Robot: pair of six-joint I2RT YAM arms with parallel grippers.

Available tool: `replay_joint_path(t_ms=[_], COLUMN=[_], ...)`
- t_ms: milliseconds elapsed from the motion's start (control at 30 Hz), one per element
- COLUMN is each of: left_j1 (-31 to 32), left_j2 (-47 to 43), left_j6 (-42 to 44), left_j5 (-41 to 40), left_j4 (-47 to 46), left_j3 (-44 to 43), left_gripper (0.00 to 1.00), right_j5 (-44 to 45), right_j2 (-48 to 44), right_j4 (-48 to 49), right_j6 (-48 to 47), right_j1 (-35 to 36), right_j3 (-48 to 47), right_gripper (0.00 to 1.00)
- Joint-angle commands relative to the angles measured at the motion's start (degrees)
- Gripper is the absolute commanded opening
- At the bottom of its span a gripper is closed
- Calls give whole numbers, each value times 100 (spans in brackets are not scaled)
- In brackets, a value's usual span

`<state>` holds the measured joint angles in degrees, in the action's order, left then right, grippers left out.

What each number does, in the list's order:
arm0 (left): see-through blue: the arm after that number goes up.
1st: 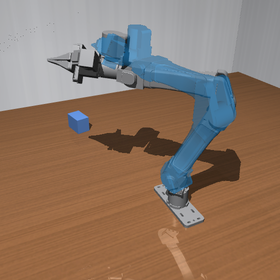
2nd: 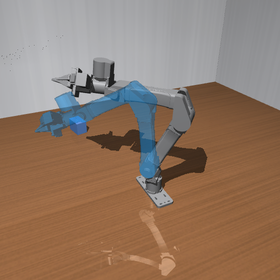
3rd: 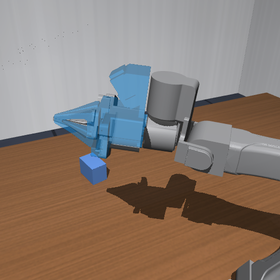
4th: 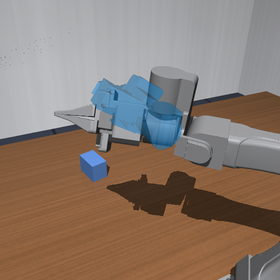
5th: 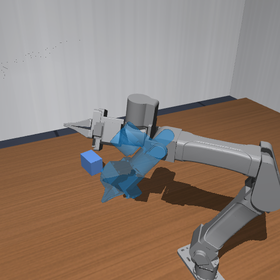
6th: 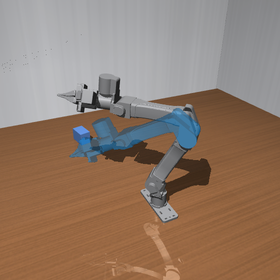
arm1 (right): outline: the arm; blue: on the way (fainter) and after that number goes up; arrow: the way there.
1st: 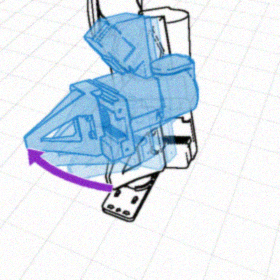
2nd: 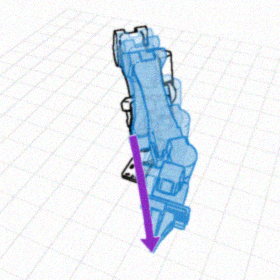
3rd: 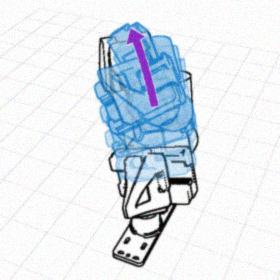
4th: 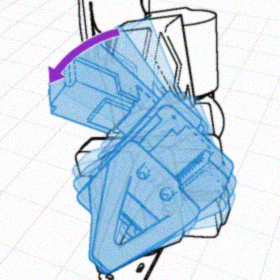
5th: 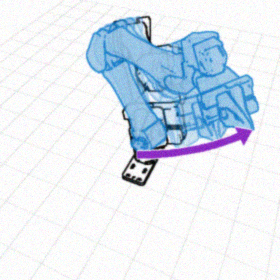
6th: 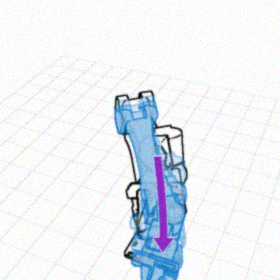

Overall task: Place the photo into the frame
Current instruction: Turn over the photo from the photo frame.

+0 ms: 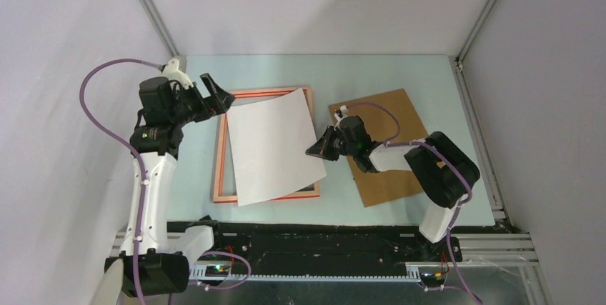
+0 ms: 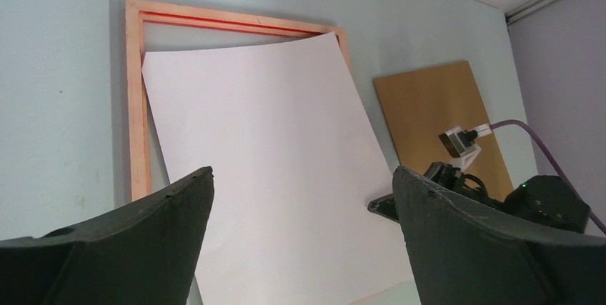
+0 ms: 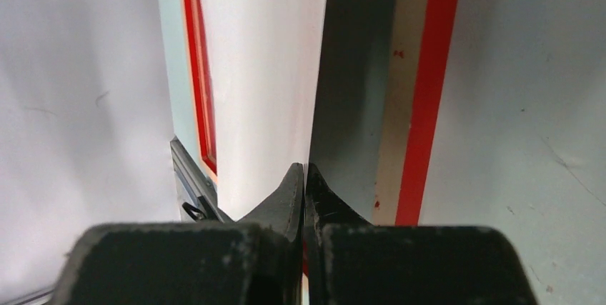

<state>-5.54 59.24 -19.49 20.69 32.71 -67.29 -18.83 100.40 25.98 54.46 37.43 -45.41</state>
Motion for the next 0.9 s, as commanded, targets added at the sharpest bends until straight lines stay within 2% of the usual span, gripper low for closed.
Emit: replay_joint_path(t_ms=[0, 400, 867], left_j1=[-34, -34, -32], left_j2=[-232, -288, 118], left_j6=[185, 328, 314], left_j5=[-10, -155, -155], left_j4=[-132, -127, -126], left_j3=[116, 346, 131], left_gripper=[100, 100, 100], right_j5=[-209, -446, -154], right_j2=[446, 906, 705], right_j4=[923, 1711, 1867], right_j6=[375, 830, 710], right_j1=[102, -17, 46], right_j3=[-190, -328, -159], right_gripper=[0, 0, 0])
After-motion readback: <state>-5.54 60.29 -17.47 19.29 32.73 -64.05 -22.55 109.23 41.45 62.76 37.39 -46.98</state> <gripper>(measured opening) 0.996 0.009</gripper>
